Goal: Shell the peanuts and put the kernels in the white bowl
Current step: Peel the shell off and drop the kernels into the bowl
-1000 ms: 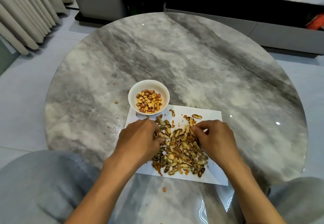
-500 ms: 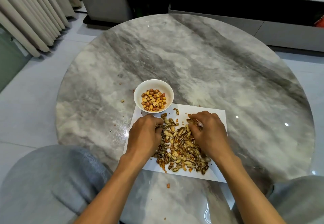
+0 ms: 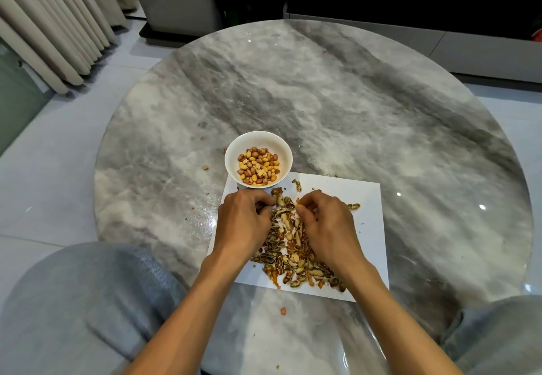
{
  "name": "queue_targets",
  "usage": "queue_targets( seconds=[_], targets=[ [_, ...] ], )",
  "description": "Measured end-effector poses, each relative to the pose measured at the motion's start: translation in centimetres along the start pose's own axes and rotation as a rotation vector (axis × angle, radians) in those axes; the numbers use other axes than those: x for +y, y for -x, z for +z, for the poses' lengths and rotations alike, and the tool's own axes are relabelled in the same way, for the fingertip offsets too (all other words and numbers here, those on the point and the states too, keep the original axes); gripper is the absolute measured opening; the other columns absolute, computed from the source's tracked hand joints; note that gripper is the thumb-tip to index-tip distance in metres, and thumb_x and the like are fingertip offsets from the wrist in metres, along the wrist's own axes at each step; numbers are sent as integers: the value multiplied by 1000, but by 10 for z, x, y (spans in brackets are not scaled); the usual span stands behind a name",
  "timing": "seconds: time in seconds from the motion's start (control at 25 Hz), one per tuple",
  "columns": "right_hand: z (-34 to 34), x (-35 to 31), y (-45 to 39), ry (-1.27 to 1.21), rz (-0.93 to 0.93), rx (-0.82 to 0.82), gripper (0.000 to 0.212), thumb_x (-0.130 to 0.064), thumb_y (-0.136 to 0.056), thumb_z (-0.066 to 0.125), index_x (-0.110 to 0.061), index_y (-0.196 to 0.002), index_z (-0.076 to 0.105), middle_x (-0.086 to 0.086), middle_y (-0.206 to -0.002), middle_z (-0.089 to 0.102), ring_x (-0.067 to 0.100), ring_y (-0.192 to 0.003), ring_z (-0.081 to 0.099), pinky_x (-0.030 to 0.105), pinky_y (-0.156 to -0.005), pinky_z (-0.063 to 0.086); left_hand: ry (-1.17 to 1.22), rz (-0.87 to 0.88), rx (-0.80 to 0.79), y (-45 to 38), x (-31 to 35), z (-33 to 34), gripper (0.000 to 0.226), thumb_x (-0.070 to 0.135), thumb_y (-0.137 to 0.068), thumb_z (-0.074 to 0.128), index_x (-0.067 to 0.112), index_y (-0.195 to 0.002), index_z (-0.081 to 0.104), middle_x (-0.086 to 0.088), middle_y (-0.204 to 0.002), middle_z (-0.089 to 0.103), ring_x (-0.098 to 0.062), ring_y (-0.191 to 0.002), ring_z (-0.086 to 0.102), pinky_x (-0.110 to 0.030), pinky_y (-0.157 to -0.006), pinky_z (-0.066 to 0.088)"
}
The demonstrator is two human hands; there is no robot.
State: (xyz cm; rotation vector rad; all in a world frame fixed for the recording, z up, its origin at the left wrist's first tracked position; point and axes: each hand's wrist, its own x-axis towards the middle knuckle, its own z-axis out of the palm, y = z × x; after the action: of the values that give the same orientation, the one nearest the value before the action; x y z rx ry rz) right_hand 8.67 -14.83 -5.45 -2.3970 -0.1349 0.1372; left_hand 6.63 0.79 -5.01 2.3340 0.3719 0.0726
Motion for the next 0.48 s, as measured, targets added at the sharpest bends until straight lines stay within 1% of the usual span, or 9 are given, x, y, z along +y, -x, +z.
queue_targets(
  seconds=[0.08, 0.16, 0.28, 0.4, 0.48],
  targets=[
    [-7, -2, -3, -112, 48, -8, 4, -20, -93, 67, -18, -90, 68, -12, -71, 61, 5, -69, 56, 24, -61, 39, -55, 69, 33, 2, 1, 1, 17, 18, -88, 70, 25, -101, 78, 2, -97, 76, -17, -86, 70, -32, -76, 57],
    [-10, -2, -3, -139, 66, -24, 6, -20, -93, 68, -19, -87, 67, -12, -69, 61, 3, -67, 56, 21, -59, 39, -188, 191, 54, 5, 4, 6, 20, 20, -90, 67, 25, -106, 77, -2, -96, 75, -24, -89, 66, -33, -68, 52],
    [-13, 1, 0, -144, 67, -44, 8, -20, -96, 64, -17, -89, 64, -11, -71, 61, 3, -67, 55, 21, -60, 38, -331, 313, 54, 6, 9, 16, 25, 10, -88, 65, 22, -107, 77, -5, -92, 74, -30, -89, 64, -35, -62, 49],
    [-19, 5, -1, -150, 85, -26, 10, -22, -98, 61, -17, -93, 67, -12, -72, 60, 1, -66, 54, 19, -60, 39, -346, 288, 20, 3, 6, 17, 24, 6, -89, 62, 18, -103, 78, -6, -95, 74, -32, -90, 64, -38, -64, 51],
    [-22, 5, -3, -155, 76, -27, 9, -23, -97, 63, -18, -97, 71, -14, -76, 62, -1, -71, 56, 21, -64, 43, -322, 238, -9, 3, 5, 12, 25, 10, -91, 60, 20, -108, 76, -5, -99, 73, -31, -93, 64, -38, -68, 51]
  ],
)
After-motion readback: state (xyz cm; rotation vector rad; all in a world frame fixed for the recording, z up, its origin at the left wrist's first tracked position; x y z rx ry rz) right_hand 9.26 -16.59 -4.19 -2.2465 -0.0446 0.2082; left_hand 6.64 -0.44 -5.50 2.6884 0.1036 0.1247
